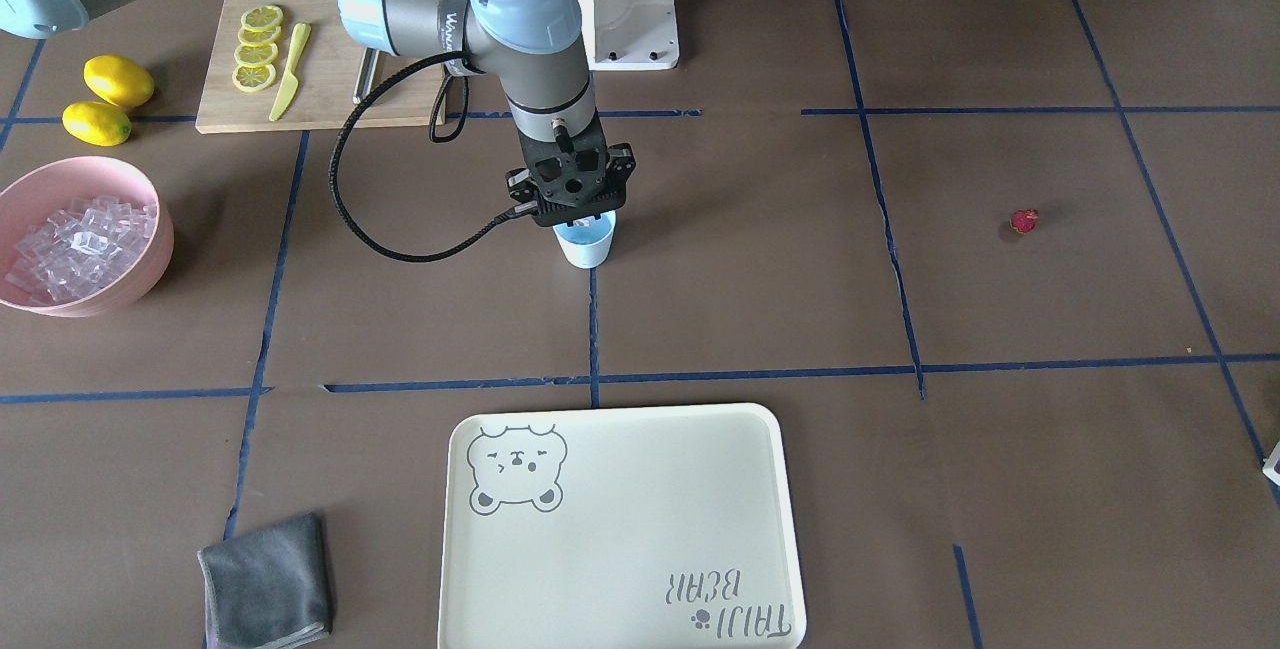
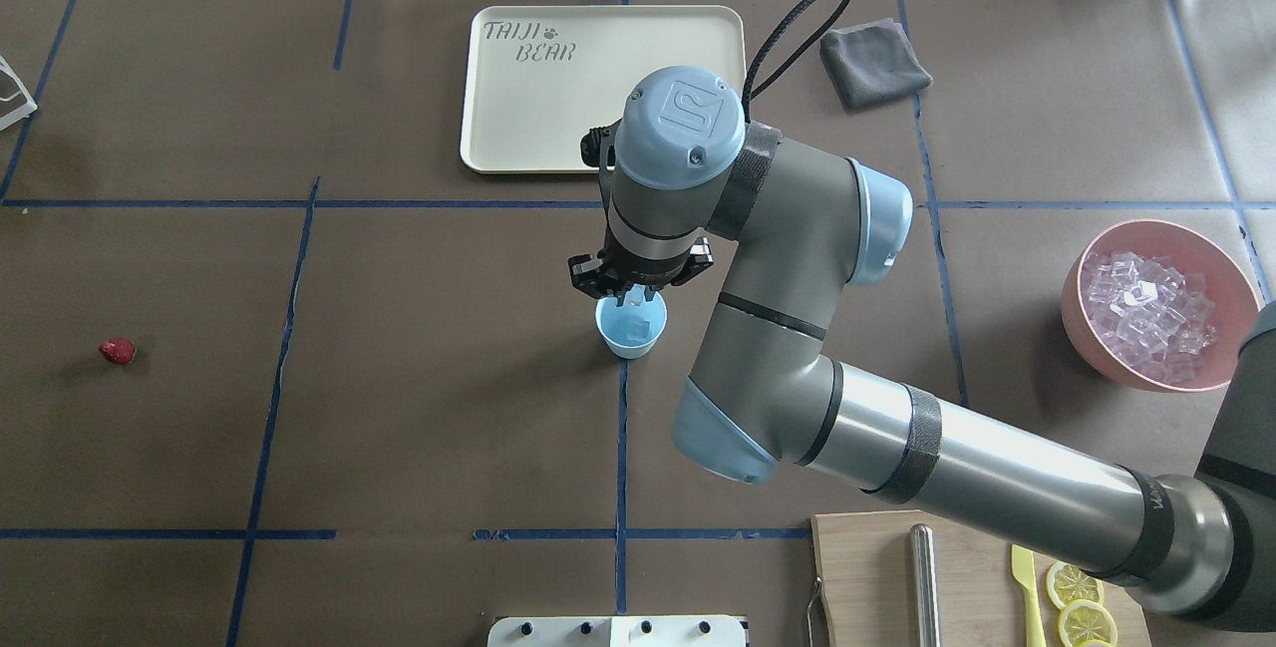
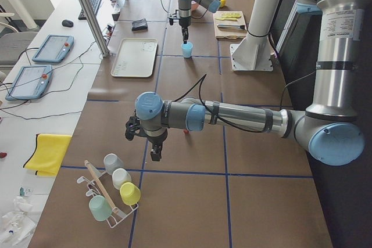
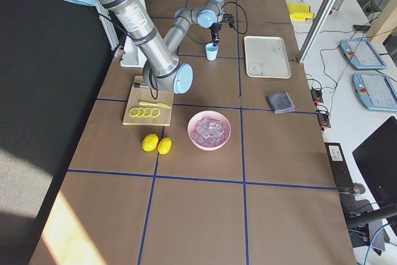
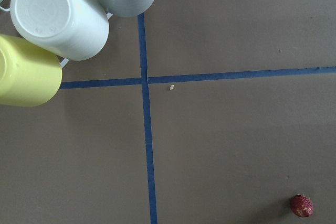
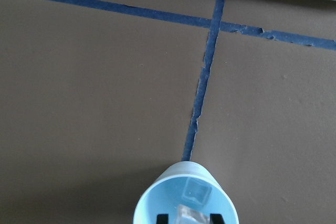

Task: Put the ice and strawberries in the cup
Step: 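Open the right gripper to release the ice cube into the cup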

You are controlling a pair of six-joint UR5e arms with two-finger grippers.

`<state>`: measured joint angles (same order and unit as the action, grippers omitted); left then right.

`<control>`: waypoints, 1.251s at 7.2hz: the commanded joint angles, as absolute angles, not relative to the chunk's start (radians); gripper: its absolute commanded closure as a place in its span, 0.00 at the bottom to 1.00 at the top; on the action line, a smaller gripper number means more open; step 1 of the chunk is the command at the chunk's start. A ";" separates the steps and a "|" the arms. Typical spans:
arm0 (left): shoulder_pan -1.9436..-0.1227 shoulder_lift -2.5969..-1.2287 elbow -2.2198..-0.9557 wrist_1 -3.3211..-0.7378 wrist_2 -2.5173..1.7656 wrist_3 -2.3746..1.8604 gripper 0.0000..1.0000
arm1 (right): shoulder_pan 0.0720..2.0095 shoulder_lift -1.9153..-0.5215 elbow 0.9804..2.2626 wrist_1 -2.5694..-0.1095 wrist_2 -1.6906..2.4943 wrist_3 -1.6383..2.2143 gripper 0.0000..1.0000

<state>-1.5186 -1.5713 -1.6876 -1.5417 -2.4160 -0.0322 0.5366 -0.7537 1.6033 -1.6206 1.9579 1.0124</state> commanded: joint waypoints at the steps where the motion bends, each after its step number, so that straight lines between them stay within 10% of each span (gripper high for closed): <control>1: -1.519 -1.572 -1.687 -1.542 -2.416 -0.032 0.00 | 0.534 -0.755 1.603 -1.629 1.963 1.014 0.40; 2: -1.519 -1.572 -1.687 -1.542 -2.416 -0.032 0.00 | 0.534 -0.753 1.608 -1.629 1.965 1.015 0.01; 6: -1.519 -1.577 -1.689 -1.539 -2.416 -0.032 0.00 | 0.587 -0.776 1.765 -1.760 1.994 1.032 0.01; 9: -1.517 -1.578 -1.692 -1.540 -2.416 -0.034 0.00 | 0.740 -1.065 2.050 -1.816 2.037 0.807 0.00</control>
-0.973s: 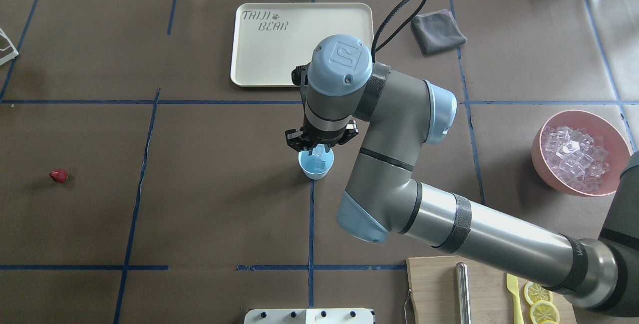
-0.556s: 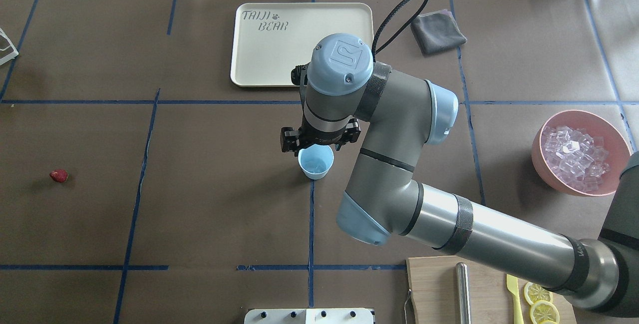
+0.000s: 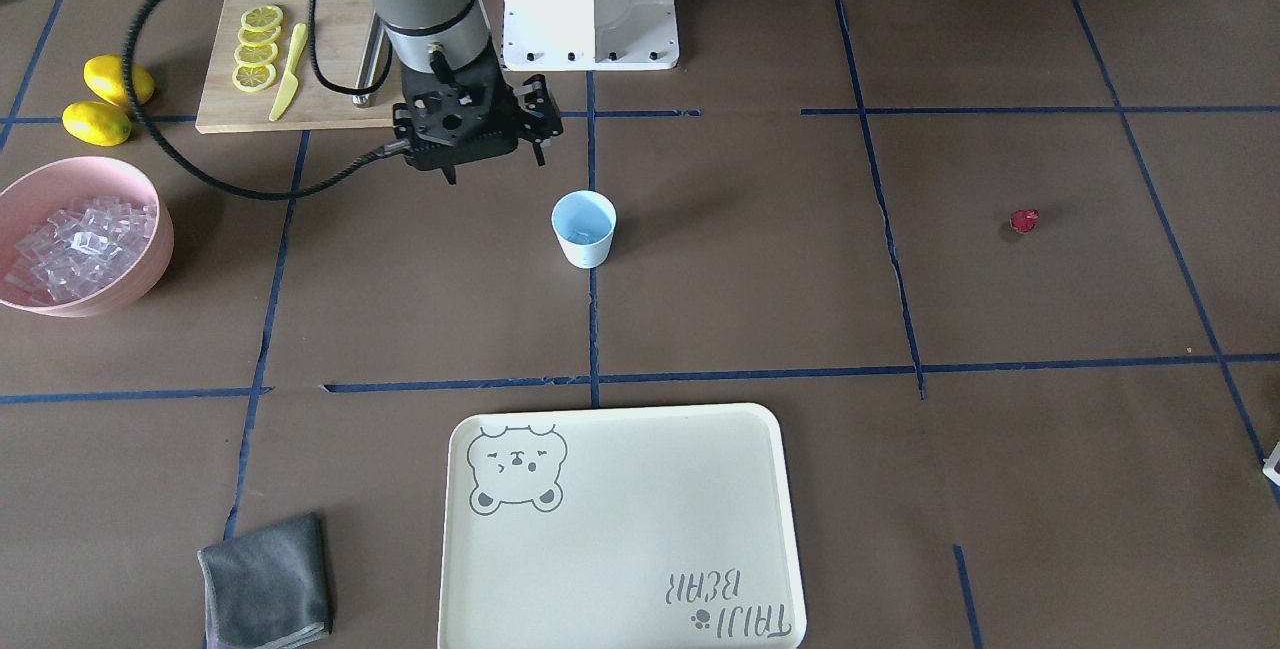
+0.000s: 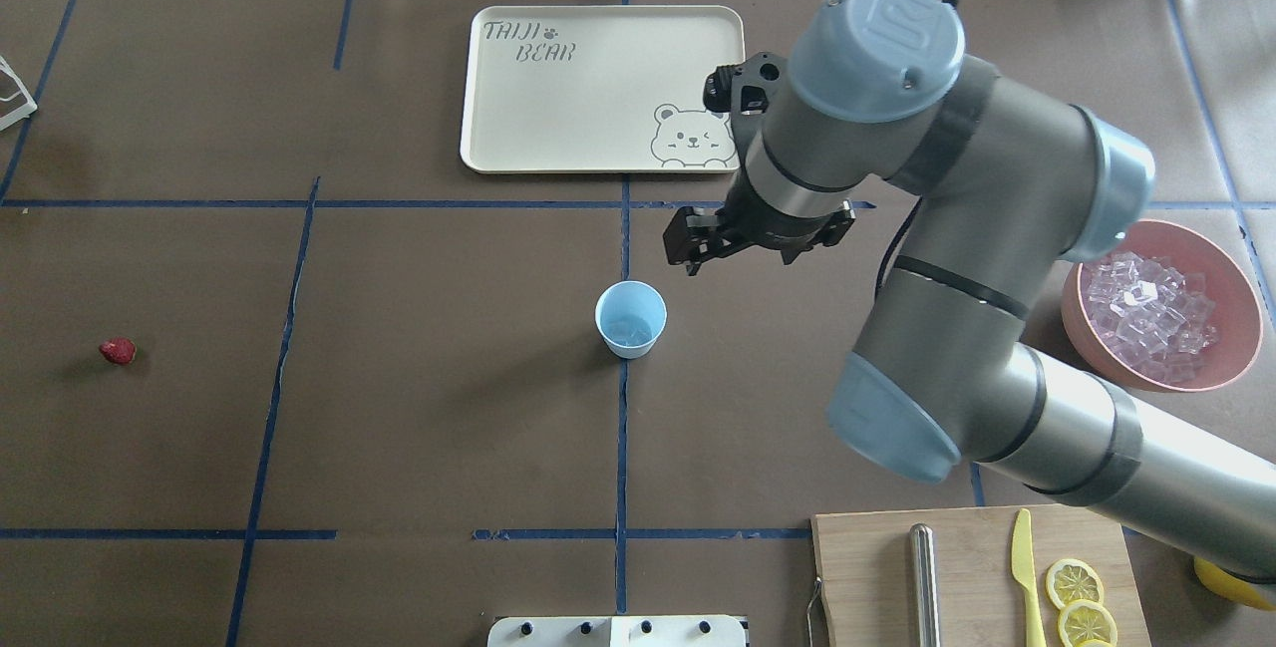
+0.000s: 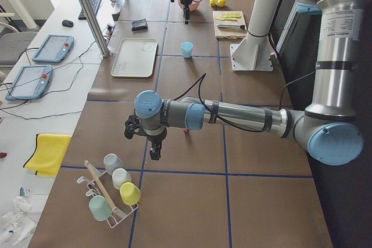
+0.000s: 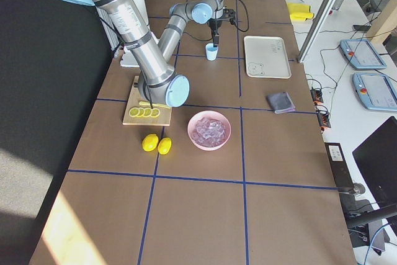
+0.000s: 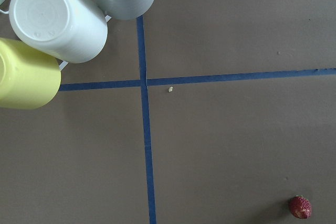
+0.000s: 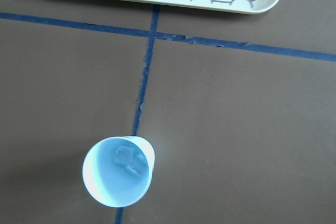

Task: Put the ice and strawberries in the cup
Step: 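Move the right gripper back over the pink bowl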

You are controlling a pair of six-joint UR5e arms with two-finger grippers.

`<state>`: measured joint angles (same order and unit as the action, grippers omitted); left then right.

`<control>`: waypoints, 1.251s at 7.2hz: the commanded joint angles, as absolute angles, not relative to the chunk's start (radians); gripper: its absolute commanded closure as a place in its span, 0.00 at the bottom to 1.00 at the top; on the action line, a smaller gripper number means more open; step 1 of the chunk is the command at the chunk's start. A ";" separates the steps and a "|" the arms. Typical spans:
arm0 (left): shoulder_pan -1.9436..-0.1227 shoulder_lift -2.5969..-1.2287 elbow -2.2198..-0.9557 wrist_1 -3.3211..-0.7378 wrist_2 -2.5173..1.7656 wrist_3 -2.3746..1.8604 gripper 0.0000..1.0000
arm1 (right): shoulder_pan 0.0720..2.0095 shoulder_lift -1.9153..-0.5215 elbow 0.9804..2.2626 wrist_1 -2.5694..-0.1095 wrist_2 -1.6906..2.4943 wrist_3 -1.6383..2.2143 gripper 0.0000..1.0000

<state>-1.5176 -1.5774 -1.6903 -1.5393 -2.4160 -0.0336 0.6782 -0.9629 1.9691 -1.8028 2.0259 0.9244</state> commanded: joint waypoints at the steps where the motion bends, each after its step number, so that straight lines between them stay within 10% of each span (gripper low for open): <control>1: -1.517 -1.578 -1.698 -1.537 -2.416 -0.034 0.00 | 0.803 -1.145 2.074 -1.815 2.039 0.673 0.00; 9: -1.516 -1.577 -1.698 -1.540 -2.445 -0.035 0.00 | 1.103 -1.626 1.979 -1.495 2.233 0.219 0.01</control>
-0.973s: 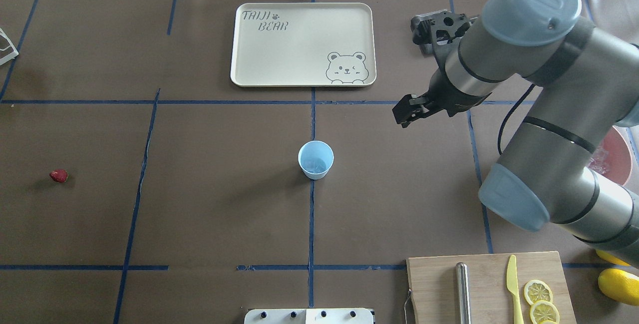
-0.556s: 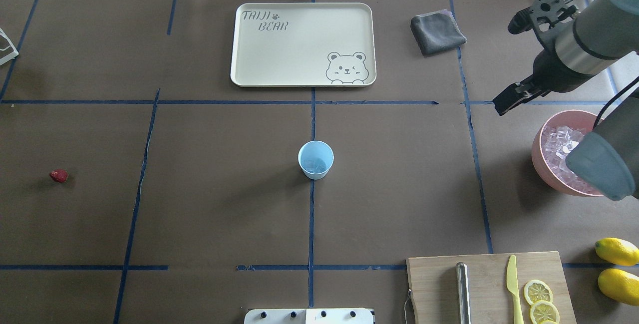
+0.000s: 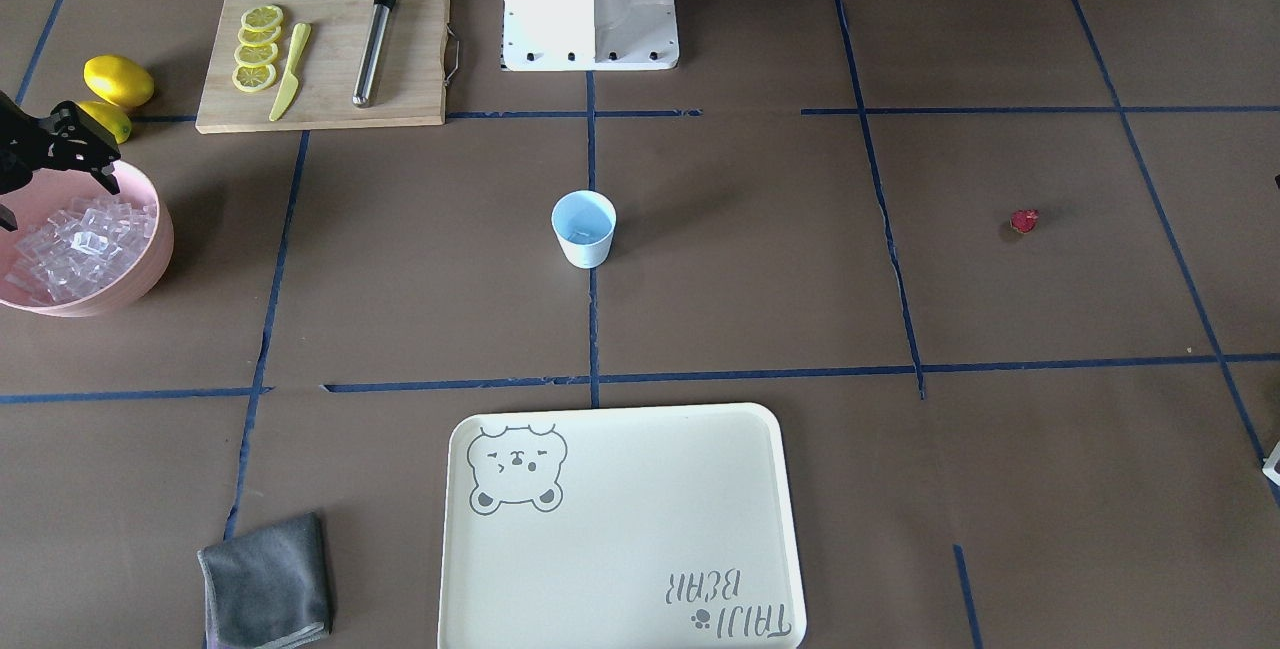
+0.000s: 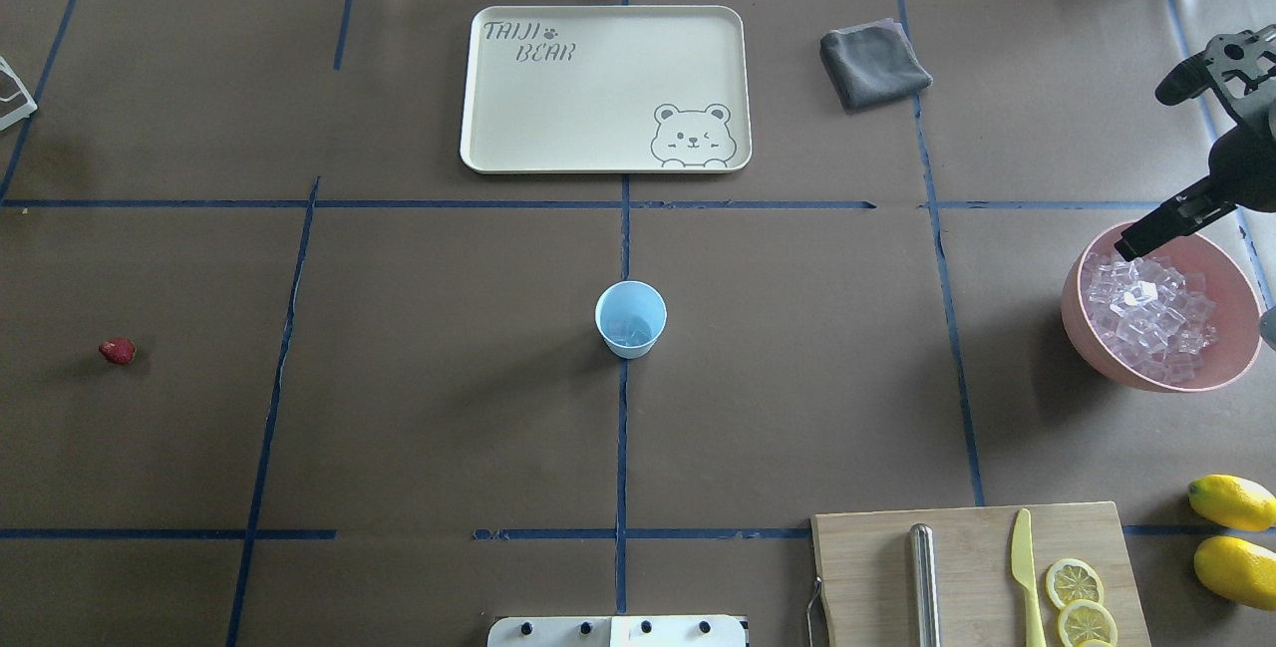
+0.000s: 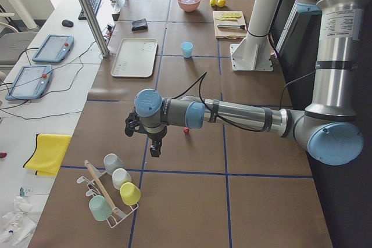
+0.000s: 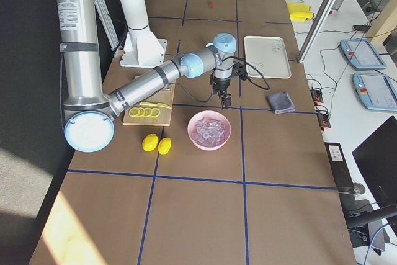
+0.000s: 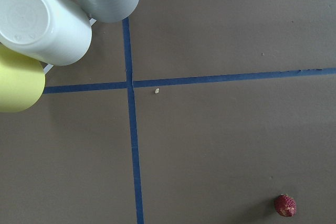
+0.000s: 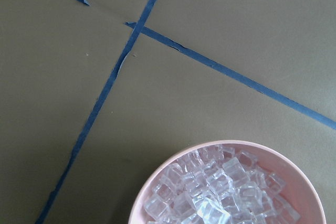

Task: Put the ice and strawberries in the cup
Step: 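Lower the right gripper into the bowl and grasp a third ice cube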

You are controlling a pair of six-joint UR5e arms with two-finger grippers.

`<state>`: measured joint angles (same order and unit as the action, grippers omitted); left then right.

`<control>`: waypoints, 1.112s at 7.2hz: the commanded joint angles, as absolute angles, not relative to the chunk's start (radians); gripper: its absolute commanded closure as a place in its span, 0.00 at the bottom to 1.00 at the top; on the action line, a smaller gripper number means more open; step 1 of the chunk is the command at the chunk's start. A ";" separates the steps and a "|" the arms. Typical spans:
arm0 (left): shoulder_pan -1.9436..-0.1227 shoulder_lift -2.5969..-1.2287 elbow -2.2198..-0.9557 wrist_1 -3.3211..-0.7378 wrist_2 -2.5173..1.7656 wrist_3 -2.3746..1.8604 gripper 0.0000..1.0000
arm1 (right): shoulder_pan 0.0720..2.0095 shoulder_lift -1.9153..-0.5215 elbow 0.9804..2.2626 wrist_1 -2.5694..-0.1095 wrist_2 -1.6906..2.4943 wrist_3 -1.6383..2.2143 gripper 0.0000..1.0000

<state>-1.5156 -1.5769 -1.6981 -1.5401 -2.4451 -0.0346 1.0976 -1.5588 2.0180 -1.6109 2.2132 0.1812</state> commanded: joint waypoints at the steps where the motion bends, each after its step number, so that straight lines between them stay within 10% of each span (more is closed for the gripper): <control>1: -1.516 -1.577 -1.698 -1.540 -2.445 -0.035 0.00 | 1.103 -1.647 1.955 -1.444 2.235 0.292 0.01; 8: -1.516 -1.578 -1.698 -1.540 -2.447 -0.034 0.00 | 1.060 -1.646 1.878 -1.420 2.229 0.379 0.01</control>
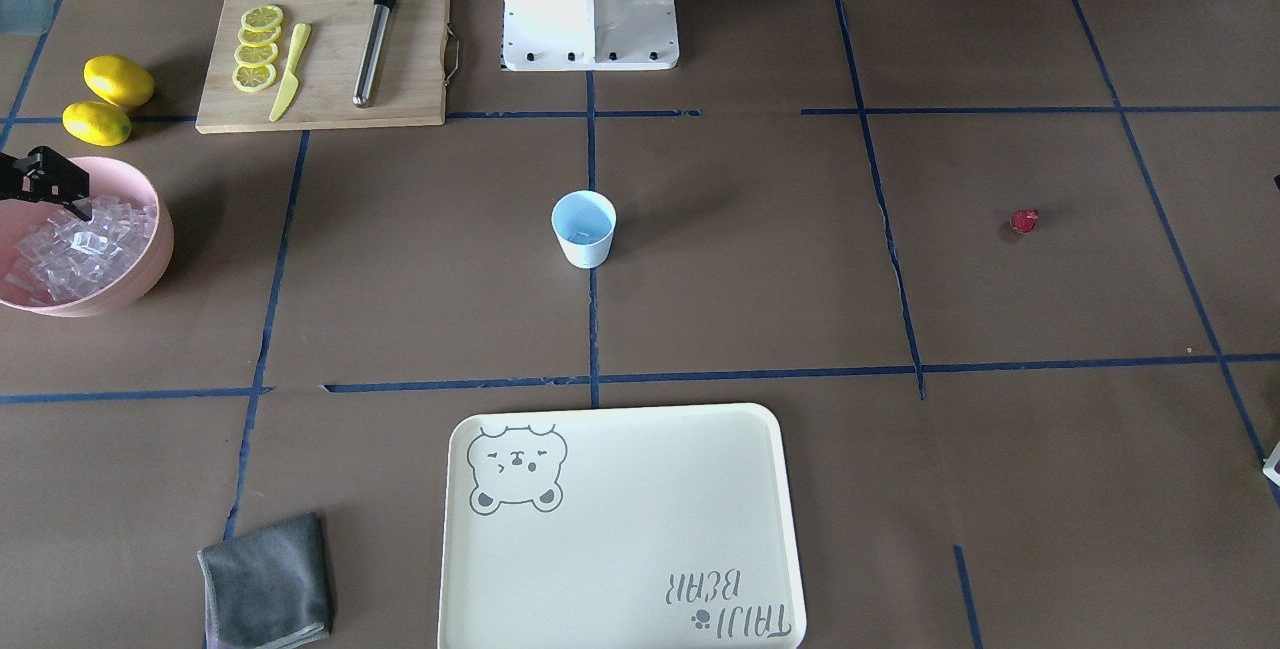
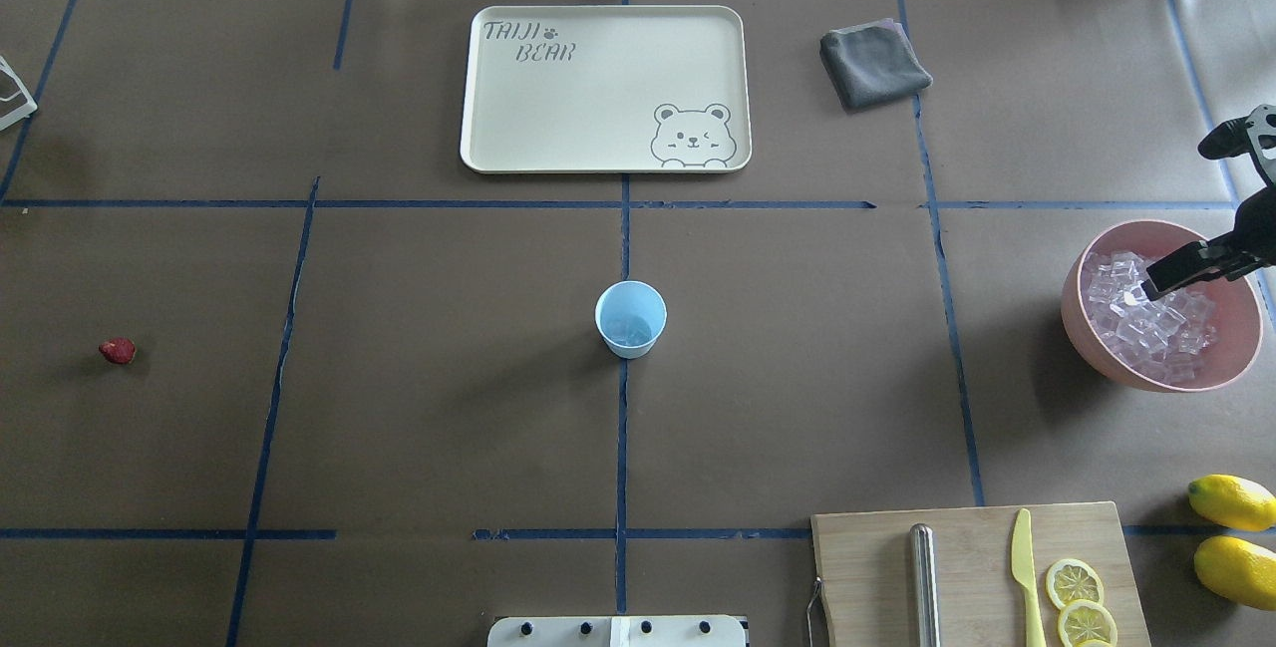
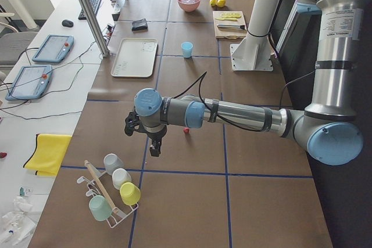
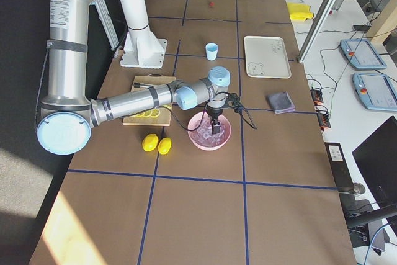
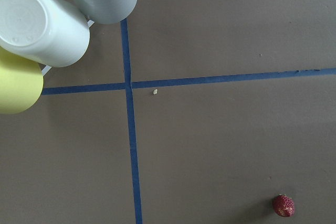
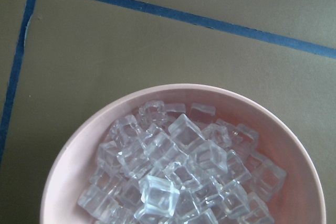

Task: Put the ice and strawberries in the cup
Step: 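Lower the right gripper into the bowl and grasp a third ice cube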

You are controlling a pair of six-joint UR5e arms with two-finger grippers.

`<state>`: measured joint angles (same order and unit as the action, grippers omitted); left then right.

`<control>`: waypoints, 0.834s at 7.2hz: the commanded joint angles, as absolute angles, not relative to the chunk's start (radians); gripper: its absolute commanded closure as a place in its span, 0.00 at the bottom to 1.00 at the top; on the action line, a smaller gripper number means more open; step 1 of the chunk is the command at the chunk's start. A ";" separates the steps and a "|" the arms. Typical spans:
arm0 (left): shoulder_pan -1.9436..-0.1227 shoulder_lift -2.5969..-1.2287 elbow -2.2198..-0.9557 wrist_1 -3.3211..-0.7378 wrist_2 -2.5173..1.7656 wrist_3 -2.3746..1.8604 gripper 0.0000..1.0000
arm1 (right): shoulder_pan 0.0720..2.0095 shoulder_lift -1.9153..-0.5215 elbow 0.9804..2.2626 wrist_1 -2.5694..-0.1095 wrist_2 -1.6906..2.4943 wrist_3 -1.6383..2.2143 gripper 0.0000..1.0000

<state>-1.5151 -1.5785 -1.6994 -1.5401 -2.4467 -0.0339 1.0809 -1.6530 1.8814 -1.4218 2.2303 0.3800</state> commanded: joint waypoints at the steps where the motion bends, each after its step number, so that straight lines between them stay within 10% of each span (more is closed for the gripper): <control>1: -1.516 -1.577 -1.698 -1.540 -2.447 -0.034 0.00 | 1.042 -1.625 1.868 -1.420 2.227 0.379 0.01; 6: -1.514 -1.575 -1.698 -1.542 -2.447 -0.034 0.00 | 1.028 -1.595 1.827 -1.419 2.224 0.370 0.08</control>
